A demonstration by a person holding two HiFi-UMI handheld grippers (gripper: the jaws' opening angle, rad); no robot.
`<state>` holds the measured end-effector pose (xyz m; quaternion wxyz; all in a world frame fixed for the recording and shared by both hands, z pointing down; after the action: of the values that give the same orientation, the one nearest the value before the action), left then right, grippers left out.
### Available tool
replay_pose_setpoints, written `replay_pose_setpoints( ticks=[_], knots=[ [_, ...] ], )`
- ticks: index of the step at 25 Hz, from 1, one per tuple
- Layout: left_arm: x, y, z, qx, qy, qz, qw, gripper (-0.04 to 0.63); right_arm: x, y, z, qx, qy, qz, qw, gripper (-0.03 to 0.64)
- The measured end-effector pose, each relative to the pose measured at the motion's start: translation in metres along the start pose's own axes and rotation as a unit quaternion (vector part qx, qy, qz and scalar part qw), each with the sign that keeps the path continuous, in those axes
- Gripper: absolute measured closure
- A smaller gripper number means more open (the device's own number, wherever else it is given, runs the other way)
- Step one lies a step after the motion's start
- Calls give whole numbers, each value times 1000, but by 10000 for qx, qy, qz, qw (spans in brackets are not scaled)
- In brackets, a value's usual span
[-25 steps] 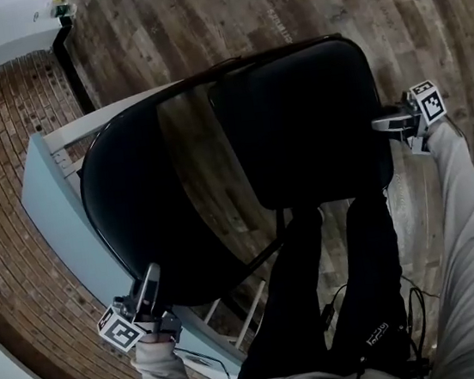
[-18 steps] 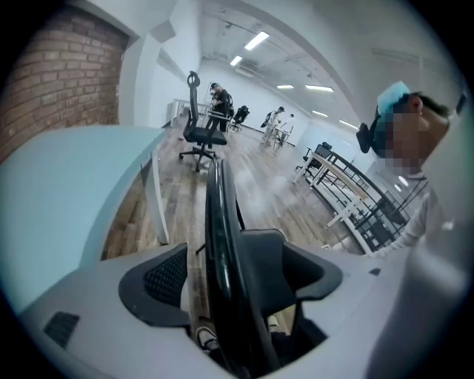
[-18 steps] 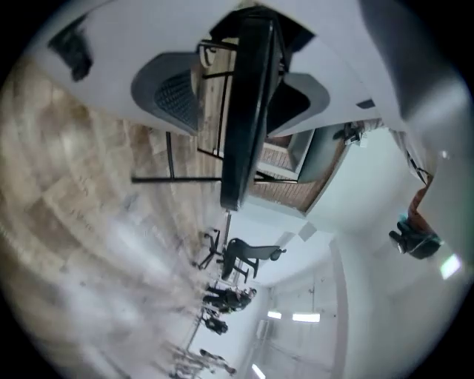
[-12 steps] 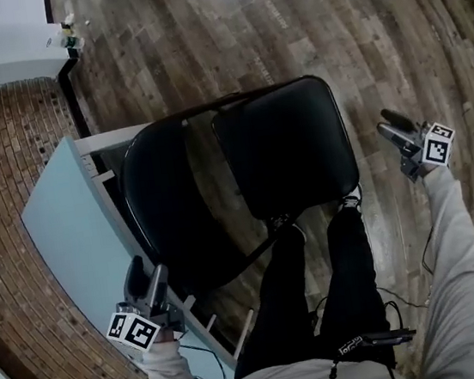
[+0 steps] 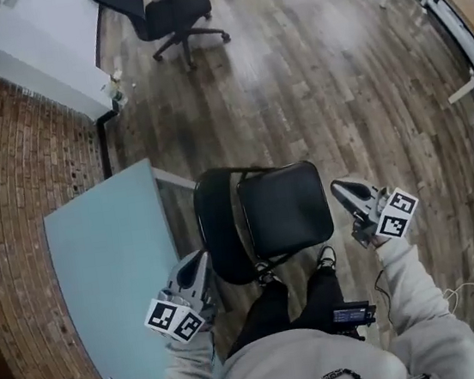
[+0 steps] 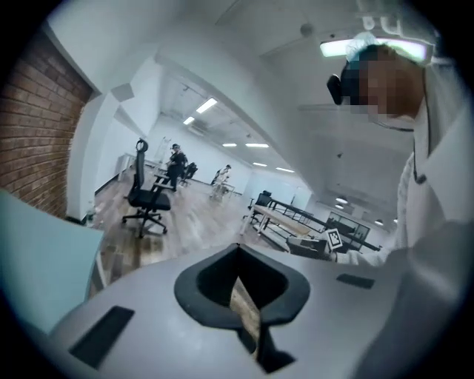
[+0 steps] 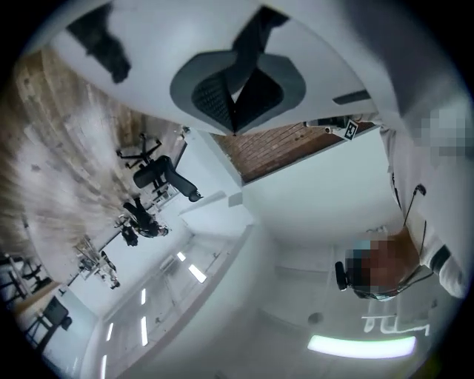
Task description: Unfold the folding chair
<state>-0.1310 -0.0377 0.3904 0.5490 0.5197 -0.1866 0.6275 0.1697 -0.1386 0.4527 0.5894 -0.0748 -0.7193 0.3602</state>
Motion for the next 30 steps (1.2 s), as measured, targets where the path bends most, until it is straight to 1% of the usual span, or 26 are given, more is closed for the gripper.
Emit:
replay_pose_setpoints(
  ticks=[2,4,6,8,11,14,18,21,23,27,30],
  knots=[
    [-38,-30,-19,338,-312,219,9987,589,-31,72,40,23,77,-95,9999,609],
    [-74,-46,-40,533,-659,320,9959,589,-43,131,73,137,225,-199,9995,609],
    [-107,-51,-58,642,-1067,368,9915,589,-52,174,101,235,237,-311,9990,609],
    [-137,-48,-73,709,-1416,512,9861,591,-67,209,133,216,132,-452,9987,609],
    [-165,-36,-94,731,-1794,546,9795,591,-83,256,174,114,129,-840,9963,609],
    [-182,-29,-112,779,-1999,584,9750,591,-97,287,198,51,6,-1057,9944,609],
    [-190,-20,-141,731,-2093,823,9716,592,-93,326,210,135,8,-1503,9886,609],
    [-197,-21,-152,747,-2238,972,9669,592,-88,341,213,279,44,-1854,9823,609],
    [-197,-26,-152,794,-2250,1037,9656,592,-85,348,214,324,137,-2044,9783,611],
    [-195,-24,-154,837,-2231,952,9665,592,-78,357,219,187,175,-1973,9800,611],
    [-198,-26,-154,899,-2258,902,9658,592,-80,358,215,206,159,-1974,9800,611]
  ],
)
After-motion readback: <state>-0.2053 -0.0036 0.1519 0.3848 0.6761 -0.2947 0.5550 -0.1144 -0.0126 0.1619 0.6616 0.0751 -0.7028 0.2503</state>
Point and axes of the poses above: the fingertips, and each gripper's own axes: z forward along the fingers, y to its left, x out of its underside, the point moved 1 cm from there along -z, backward along the fingers, and after that the axes turned 7 degrees about -x, right-handed, at the moved point
